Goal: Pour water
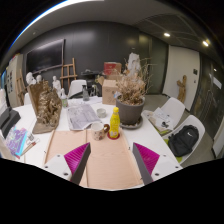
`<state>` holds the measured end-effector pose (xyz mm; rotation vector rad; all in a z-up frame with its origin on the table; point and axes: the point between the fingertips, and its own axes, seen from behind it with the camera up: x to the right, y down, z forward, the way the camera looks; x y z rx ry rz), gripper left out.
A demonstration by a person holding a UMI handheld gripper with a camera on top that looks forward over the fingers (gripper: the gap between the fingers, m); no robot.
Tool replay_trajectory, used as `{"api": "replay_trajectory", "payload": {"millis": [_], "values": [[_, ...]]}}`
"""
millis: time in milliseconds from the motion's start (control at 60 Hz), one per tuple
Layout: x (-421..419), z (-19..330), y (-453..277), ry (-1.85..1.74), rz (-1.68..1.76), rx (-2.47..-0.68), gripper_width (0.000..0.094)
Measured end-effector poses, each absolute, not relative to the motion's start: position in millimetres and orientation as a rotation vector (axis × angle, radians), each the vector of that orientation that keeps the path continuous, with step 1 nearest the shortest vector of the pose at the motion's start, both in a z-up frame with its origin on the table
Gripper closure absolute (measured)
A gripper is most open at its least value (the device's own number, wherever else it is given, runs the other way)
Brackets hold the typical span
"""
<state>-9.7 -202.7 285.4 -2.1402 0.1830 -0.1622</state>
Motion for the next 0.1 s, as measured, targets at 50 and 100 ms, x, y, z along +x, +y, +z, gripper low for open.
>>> {"api": "replay_trajectory", "payload": {"millis": [50, 100], "values": [[-9.5, 285.9, -202.8, 0.185, -0.171, -2.136, 0.0072], [-10.5, 286.5, -201.0, 0.183, -0.175, -2.132, 0.0071]]}}
